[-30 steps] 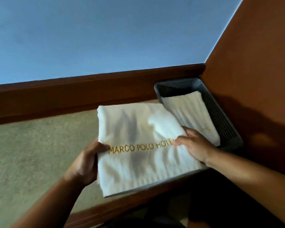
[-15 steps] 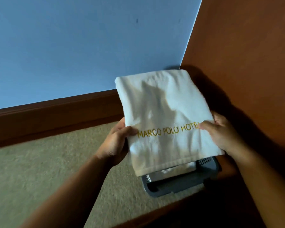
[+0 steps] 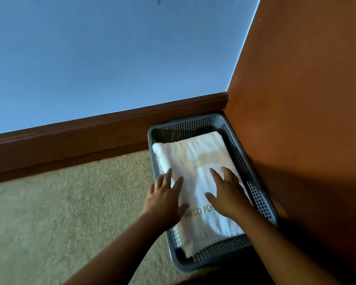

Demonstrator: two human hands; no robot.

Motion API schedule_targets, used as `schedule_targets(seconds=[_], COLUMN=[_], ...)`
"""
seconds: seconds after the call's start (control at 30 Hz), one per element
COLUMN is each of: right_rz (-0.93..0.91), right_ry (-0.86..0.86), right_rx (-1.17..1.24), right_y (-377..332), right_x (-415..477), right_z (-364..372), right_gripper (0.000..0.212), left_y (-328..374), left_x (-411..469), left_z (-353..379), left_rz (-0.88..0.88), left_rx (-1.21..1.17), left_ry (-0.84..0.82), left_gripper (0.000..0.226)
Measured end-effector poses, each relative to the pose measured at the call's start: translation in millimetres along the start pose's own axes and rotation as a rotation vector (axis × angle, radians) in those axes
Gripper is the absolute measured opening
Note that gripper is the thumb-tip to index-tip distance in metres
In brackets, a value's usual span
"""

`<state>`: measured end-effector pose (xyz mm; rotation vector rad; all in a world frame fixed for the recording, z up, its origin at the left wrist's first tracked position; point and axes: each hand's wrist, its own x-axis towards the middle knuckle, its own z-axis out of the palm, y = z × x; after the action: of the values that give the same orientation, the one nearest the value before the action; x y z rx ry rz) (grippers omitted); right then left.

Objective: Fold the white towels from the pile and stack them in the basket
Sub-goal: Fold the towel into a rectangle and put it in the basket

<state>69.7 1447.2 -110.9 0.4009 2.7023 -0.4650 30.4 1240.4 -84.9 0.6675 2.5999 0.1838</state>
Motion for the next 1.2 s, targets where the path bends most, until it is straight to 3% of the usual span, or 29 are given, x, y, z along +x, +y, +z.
schedule_targets(seconds=[0.17,0.33,0.43,0.53,0.67,0.77,0.87,0.93,1.1,1.2], right_rz=[0.075,0.191,0.259,0.374,0.443,0.386,0.268,0.225,0.167,-0.087], right_ry=[0.136,0.112,0.178,0.124,0.102,0.166,0.341,0.467,0.630,0.686], right_rx=[0.090,0.251,0.349,0.371,0.446,0.465,0.455,0.429,0.314,0.007], right_y=[10,27,31,33,42,47,45,48,53,43], right_x=[53,81,88,83,78,77,70,65,48,40], right_z=[10,12,13,18,23,27,25,27,46,49], right_gripper=[0.081,0.102,0.104,0.111,0.105,0.083,0.053,0.046,0.059,0.068], left_y=[-7,-15,-9,-9,-17,-23,-26,-28,-30,-17], left_x=[33,53,60,64,64,63,63,64,64,69], left_z=[12,-8,-10,-6,0,3,6,8,7,1], left_rz=[0.054,-0.105,-0.135,-0.137,-0.115,-0.089,-0.063,-0.039,-0.033,-0.065], left_rx=[0.177,0.279,0.307,0.301,0.280,0.238,0.208,0.170,0.159,0.214], left_ry=[-0.095,-0.207,-0.231,-0.250,-0.243,-0.212,-0.192,-0.193,-0.184,-0.142], left_gripper=[0.093,0.132,0.136,0.138,0.144,0.147,0.149,0.150,0.150,0.136])
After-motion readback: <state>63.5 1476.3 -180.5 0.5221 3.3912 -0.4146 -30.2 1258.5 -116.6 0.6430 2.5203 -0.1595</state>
